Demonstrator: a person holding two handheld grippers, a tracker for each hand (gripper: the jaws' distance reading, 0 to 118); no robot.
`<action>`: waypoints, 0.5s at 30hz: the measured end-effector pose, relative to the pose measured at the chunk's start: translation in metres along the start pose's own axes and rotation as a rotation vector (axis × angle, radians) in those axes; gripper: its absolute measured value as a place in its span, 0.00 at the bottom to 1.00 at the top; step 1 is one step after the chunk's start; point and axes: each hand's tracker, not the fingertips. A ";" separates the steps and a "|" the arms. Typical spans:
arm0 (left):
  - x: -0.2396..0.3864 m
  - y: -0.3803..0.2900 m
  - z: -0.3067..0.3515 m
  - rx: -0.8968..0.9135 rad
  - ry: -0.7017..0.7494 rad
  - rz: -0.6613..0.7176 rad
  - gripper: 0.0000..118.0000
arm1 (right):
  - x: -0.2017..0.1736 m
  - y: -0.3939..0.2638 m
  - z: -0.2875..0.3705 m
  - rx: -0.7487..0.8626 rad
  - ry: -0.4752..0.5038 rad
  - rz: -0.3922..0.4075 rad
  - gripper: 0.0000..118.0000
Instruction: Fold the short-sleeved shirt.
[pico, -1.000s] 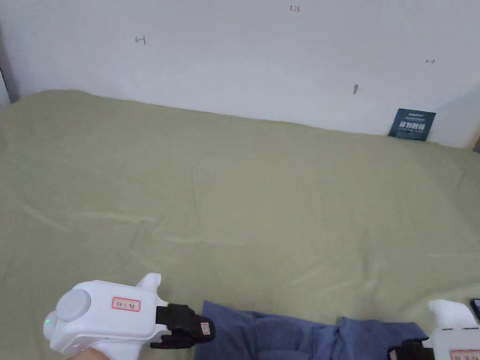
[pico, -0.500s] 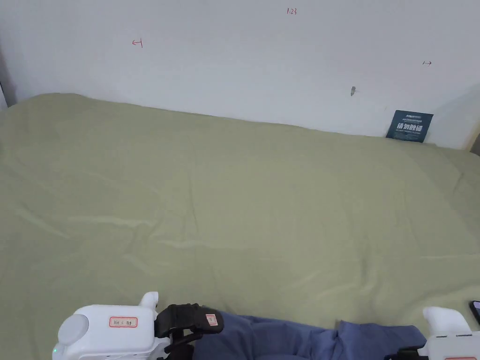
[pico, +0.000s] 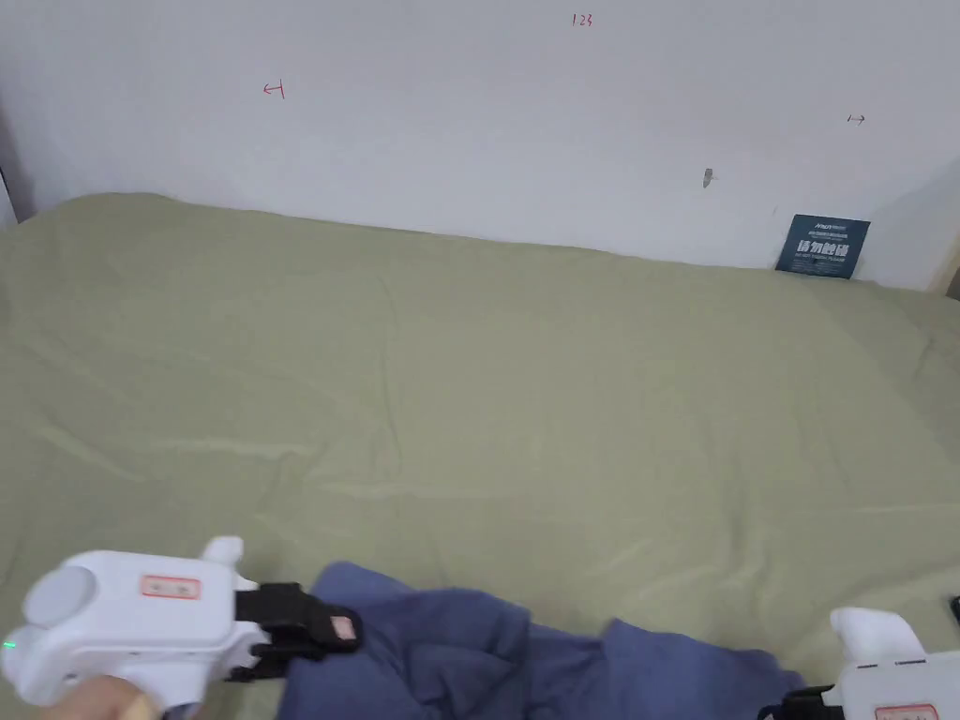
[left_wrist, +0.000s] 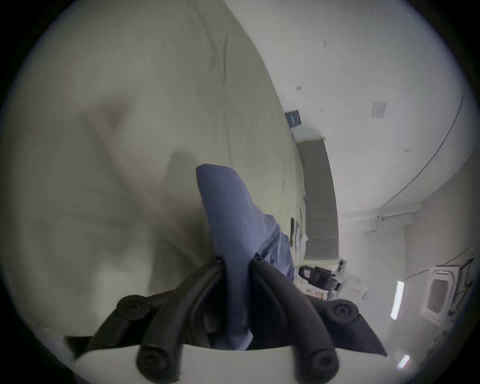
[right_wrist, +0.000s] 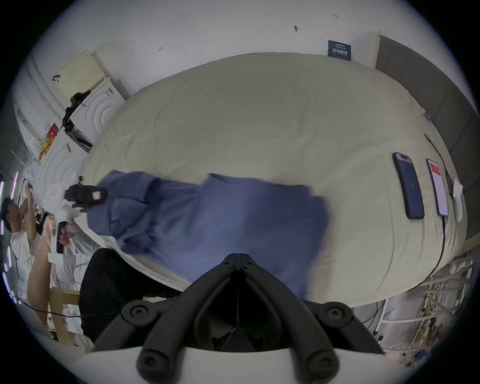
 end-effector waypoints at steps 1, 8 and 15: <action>0.007 -0.002 0.021 0.043 0.032 0.005 0.09 | -0.002 0.002 -0.002 0.002 0.001 -0.004 0.00; 0.014 -0.008 0.115 0.194 0.173 0.018 0.09 | -0.023 0.015 -0.020 -0.011 0.035 0.002 0.00; 0.078 -0.008 0.072 0.154 0.121 -0.143 0.09 | -0.027 0.014 -0.024 -0.032 0.031 0.006 0.00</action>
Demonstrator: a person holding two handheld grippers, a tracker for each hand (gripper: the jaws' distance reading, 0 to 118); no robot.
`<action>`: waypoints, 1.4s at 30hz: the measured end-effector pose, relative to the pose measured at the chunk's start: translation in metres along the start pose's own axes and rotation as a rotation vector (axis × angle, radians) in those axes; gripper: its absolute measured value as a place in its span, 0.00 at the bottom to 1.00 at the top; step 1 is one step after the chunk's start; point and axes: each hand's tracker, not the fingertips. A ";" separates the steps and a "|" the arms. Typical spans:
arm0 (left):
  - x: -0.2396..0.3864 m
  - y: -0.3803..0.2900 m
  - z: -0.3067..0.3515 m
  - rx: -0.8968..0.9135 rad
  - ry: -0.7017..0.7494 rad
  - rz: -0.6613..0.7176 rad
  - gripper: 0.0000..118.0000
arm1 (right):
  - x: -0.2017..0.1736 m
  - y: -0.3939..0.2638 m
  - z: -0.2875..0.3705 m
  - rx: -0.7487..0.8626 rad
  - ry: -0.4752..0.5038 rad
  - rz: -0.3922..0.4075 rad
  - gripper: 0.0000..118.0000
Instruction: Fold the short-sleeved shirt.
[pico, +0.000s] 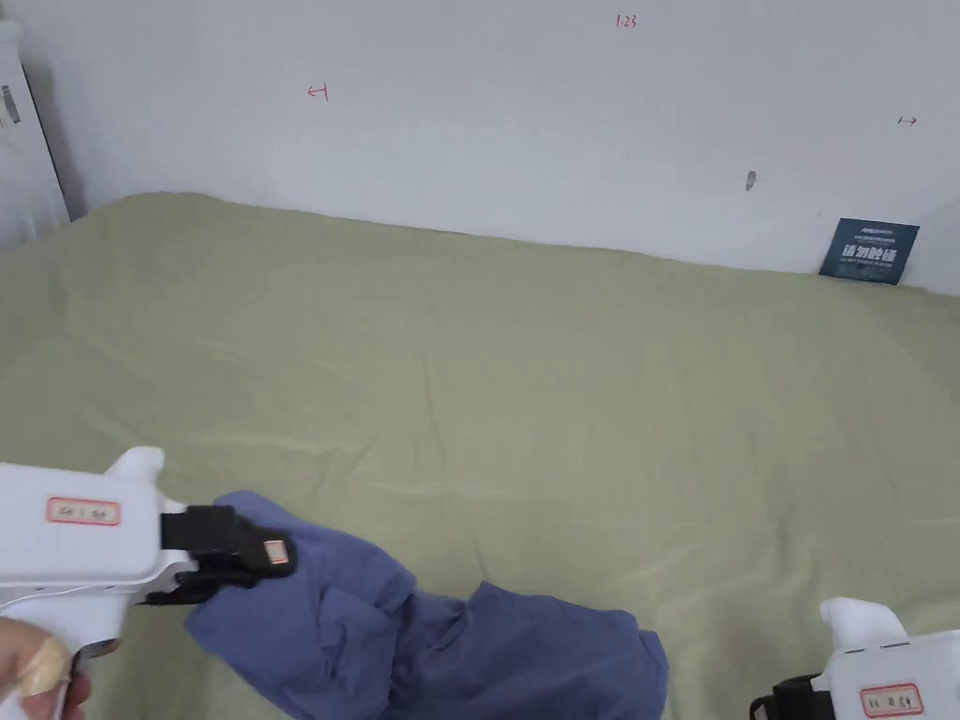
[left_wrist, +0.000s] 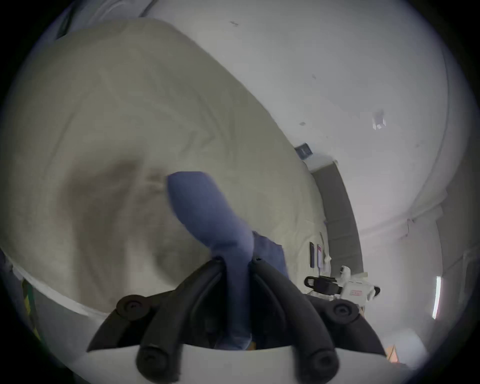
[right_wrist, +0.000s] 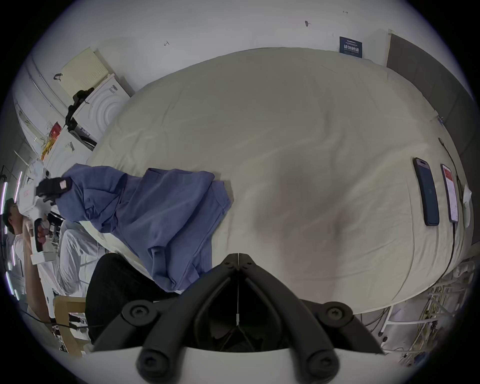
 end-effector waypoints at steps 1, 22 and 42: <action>0.014 -0.001 -0.012 -0.017 -0.031 -0.017 0.09 | 0.001 -0.001 0.002 0.001 -0.006 -0.001 0.00; 0.067 -0.045 -0.159 -0.251 -0.280 -0.076 0.10 | 0.045 -0.017 0.021 0.018 -0.059 -0.090 0.00; 0.057 -0.117 -0.239 -0.398 -0.229 -0.043 0.00 | 0.027 -0.015 0.011 0.017 -0.040 -0.070 0.00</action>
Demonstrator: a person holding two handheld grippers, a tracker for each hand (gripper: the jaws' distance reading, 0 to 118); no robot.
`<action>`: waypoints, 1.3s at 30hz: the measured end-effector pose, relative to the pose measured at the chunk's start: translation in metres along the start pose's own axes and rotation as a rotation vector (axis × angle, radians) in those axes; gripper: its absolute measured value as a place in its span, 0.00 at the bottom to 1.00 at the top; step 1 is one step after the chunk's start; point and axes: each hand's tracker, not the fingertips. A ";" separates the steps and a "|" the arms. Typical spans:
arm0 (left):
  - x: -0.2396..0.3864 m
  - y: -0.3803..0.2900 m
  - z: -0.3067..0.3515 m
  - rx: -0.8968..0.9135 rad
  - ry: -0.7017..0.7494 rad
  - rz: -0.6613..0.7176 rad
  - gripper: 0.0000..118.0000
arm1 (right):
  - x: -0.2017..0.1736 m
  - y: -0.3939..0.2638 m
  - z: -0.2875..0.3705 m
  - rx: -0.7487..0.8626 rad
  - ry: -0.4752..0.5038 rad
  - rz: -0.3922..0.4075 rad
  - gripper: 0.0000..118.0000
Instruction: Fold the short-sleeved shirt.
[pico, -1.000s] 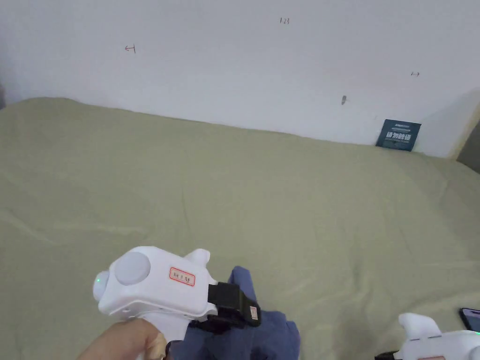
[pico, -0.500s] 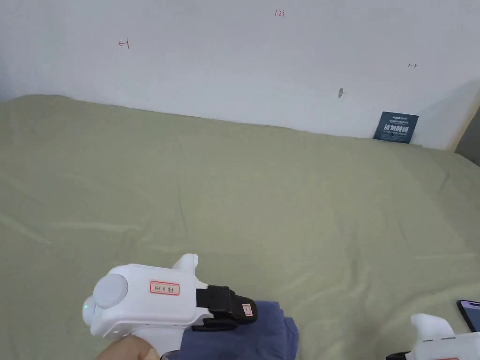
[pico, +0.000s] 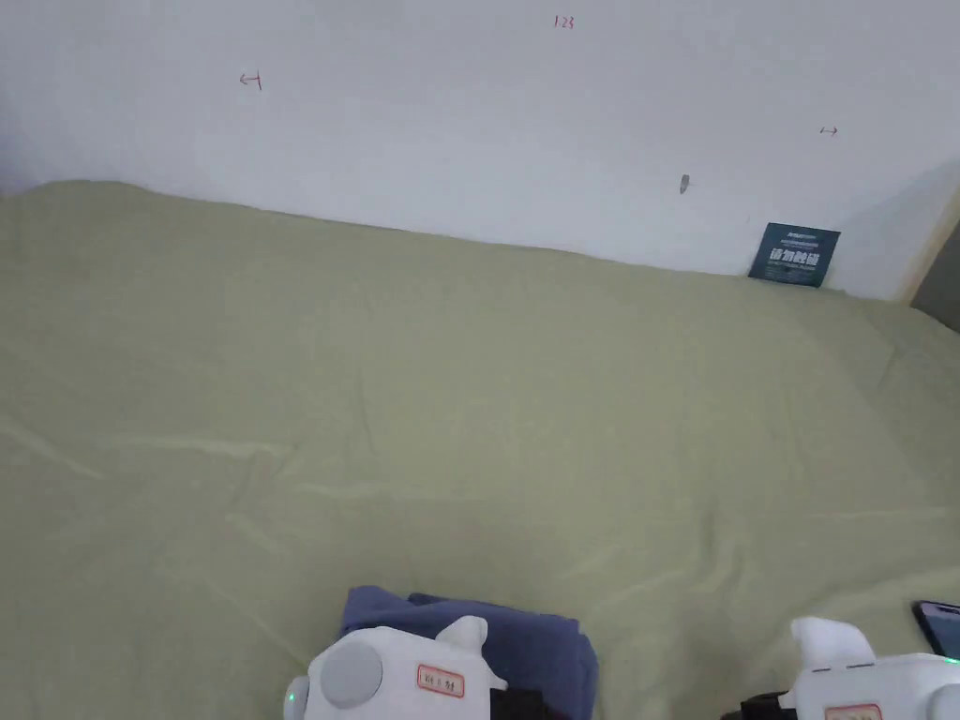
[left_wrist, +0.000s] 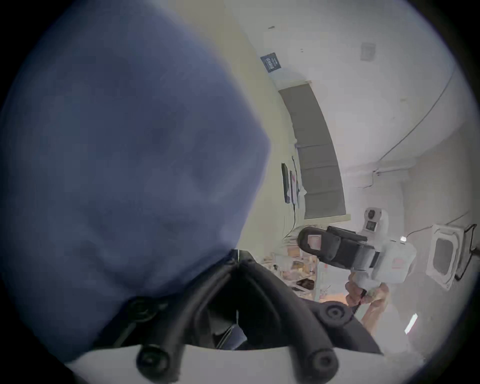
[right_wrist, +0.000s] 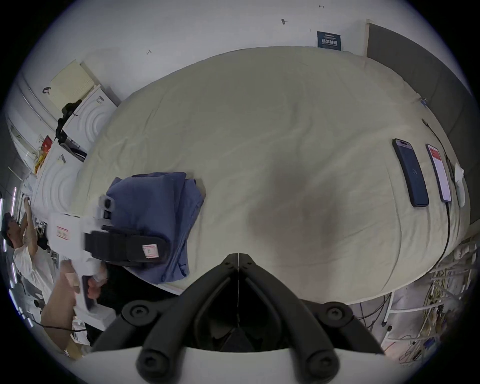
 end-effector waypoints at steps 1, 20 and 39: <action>0.009 0.003 0.015 0.018 -0.004 -0.043 0.00 | -0.004 0.001 0.001 0.012 0.012 -0.001 0.00; -0.072 0.003 0.209 0.259 0.109 0.017 0.00 | -0.107 0.026 -0.119 -0.121 0.232 -0.020 0.00; -0.095 0.036 0.115 0.026 -0.106 -0.025 0.95 | -0.105 0.024 -0.110 -0.109 0.237 0.006 0.00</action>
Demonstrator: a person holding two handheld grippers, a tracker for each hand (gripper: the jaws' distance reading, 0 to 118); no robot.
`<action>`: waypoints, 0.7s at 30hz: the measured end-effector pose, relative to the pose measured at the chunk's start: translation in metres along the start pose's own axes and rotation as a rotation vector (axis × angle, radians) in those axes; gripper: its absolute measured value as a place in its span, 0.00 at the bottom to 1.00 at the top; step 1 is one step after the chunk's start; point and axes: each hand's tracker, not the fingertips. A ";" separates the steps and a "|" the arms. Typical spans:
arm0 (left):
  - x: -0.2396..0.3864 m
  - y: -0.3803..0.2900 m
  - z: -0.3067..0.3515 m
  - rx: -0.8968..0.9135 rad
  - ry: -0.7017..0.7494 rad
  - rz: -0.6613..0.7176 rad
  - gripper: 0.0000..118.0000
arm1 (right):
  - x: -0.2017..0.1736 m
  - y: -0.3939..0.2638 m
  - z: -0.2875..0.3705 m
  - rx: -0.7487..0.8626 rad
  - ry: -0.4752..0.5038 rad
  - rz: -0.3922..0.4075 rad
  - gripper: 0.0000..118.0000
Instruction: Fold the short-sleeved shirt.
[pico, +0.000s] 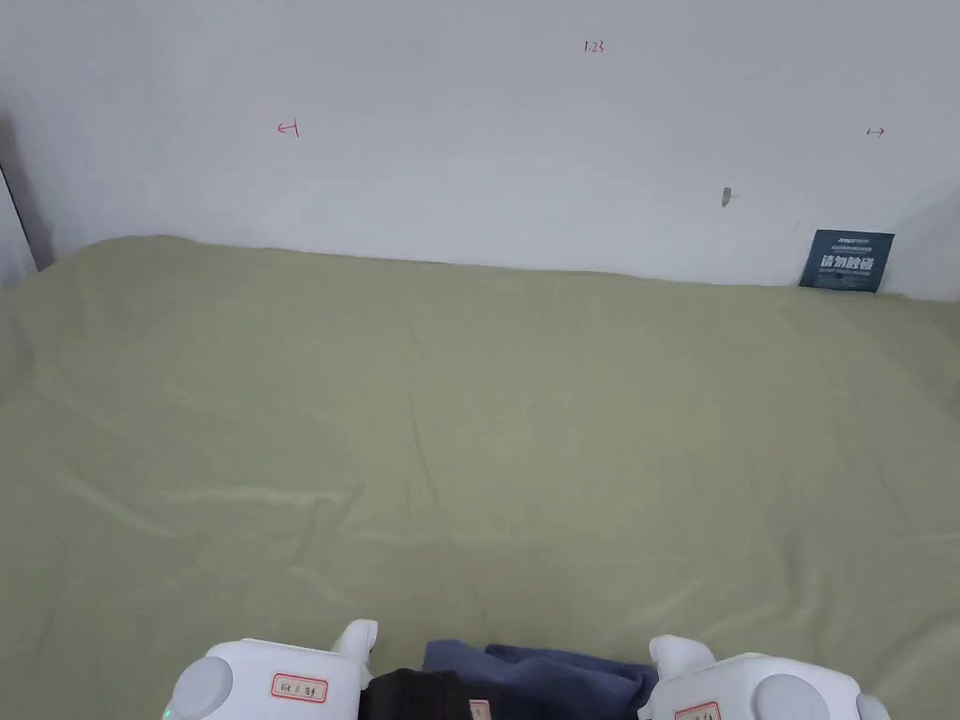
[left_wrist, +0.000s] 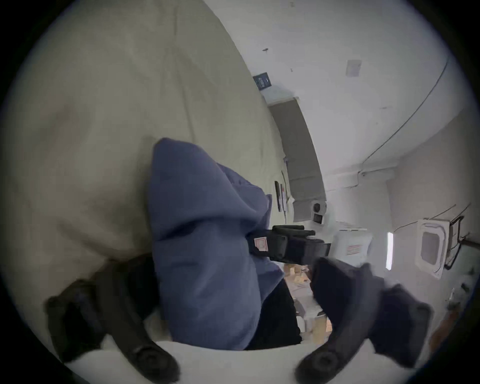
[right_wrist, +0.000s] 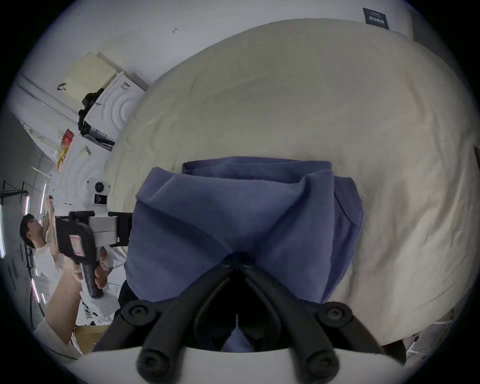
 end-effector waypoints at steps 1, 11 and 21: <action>0.008 -0.001 0.001 0.044 0.065 -0.046 0.61 | 0.000 0.000 0.000 0.002 -0.003 -0.001 0.00; 0.012 0.001 0.016 0.029 0.146 -0.036 0.15 | -0.033 0.003 0.009 0.036 -0.093 0.006 0.00; -0.009 0.008 0.126 0.125 0.230 -0.043 0.15 | -0.139 0.025 -0.013 0.080 -0.053 0.106 0.00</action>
